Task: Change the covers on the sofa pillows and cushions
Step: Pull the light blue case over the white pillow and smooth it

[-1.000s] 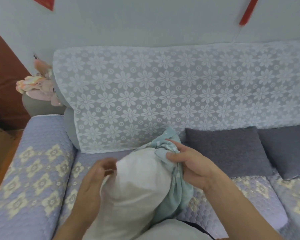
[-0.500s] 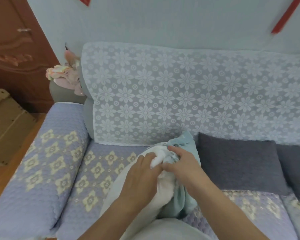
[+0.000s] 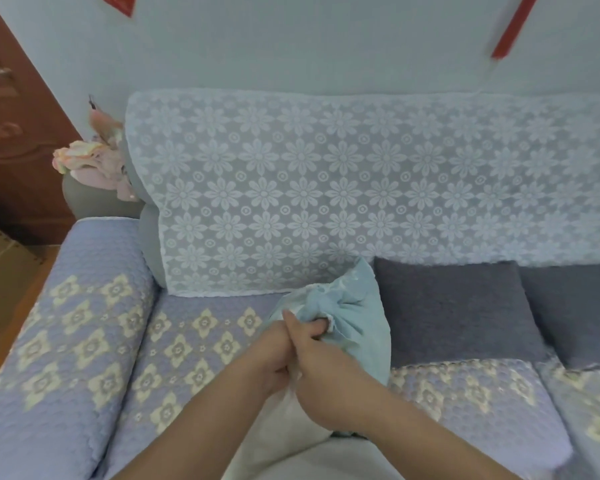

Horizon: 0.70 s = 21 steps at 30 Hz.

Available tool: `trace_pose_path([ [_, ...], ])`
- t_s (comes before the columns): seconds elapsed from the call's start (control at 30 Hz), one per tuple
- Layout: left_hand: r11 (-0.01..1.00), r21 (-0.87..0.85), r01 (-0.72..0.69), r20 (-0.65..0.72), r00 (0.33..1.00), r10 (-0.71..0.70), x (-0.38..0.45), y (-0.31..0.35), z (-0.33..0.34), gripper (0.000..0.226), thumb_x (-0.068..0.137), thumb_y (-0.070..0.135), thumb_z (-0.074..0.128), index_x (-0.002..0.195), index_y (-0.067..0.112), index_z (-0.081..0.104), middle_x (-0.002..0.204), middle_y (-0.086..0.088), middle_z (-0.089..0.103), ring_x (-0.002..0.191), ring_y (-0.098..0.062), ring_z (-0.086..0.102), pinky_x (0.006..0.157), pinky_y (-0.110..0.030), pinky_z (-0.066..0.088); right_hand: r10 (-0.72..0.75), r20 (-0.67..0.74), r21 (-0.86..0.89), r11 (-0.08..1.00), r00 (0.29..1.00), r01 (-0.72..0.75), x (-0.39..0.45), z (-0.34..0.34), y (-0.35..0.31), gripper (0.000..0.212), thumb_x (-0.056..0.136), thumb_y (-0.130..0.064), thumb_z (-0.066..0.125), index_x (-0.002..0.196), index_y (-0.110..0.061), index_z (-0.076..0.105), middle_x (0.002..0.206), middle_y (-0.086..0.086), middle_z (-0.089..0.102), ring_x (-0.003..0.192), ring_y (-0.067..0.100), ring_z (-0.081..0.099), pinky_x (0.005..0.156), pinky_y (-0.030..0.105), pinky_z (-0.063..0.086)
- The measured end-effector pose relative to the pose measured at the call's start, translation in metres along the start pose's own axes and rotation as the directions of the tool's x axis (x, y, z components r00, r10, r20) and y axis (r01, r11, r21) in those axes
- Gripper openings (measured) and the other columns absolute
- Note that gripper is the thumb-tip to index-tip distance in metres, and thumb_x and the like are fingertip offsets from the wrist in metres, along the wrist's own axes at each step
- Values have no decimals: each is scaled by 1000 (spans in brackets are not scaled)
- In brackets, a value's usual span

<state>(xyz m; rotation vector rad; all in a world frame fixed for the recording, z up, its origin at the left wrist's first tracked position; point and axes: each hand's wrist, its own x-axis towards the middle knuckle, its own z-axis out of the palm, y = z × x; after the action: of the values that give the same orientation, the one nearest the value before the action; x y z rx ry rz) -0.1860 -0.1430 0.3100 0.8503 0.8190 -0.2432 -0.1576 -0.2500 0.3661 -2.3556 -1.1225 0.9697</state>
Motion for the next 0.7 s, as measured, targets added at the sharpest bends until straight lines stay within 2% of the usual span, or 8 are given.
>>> trace_pose_path([
  [0.1,995,-102,19,-76,997,-27,6,-7,0,22,95,17,66,110,4,75,104,-16,76,98,-31,71,95,-43,56,-13,82,322,947,997,-14,-14,-3,21,59,93,-2,46,146,-28,44,134,-4,58,123,6,51,102,11,37],
  [0.2,977,-208,36,-85,995,-54,7,-15,0,21,98,13,60,106,0,74,102,-22,75,83,-33,74,72,-42,60,292,-252,578,810,922,-99,-17,-11,61,11,95,-25,58,93,-29,68,92,-6,73,91,12,68,89,37,55],
  [0.23,971,-236,35,-87,995,-57,4,-16,3,23,97,12,57,108,-1,73,104,-23,75,85,-34,74,75,-43,59,391,-316,528,829,864,-182,-12,-13,76,22,96,-35,57,83,-20,65,81,-2,71,81,18,67,82,43,57],
  [0.3,965,-259,28,-53,998,-43,1,-18,8,29,93,10,54,111,-4,73,108,-24,74,93,-37,72,88,-48,56,485,-184,482,803,855,-351,-1,-15,94,51,94,-57,53,74,-10,62,71,1,70,71,20,67,80,46,59],
  [0.4,958,-286,-10,-18,1000,5,0,-25,10,37,84,11,53,108,-5,76,112,-25,72,99,-41,69,105,-54,49,497,132,540,690,858,-483,11,-14,99,69,86,-75,51,92,-10,74,83,1,77,79,19,75,81,38,62],
  [0.5,946,-324,-20,79,996,48,-3,-31,16,44,84,10,51,122,-5,70,125,-29,66,118,-45,63,111,-57,43,424,236,594,648,874,-476,8,-17,101,63,85,-74,53,106,-19,74,94,0,78,90,19,74,79,33,62],
  [0.6,954,-301,0,169,984,53,-10,-34,23,43,94,13,44,125,-4,68,125,-28,67,115,-42,66,104,-54,48,364,332,701,522,870,-486,5,-19,103,45,89,-59,62,109,-20,75,101,4,77,98,24,72,81,35,60],
  [0.7,960,-279,8,229,972,59,-17,-32,21,43,103,18,38,133,1,64,131,-25,65,122,-40,63,105,-53,47,345,290,743,507,893,-437,8,-14,109,33,89,-47,67,110,-21,75,101,3,76,92,21,70,79,34,57],
])
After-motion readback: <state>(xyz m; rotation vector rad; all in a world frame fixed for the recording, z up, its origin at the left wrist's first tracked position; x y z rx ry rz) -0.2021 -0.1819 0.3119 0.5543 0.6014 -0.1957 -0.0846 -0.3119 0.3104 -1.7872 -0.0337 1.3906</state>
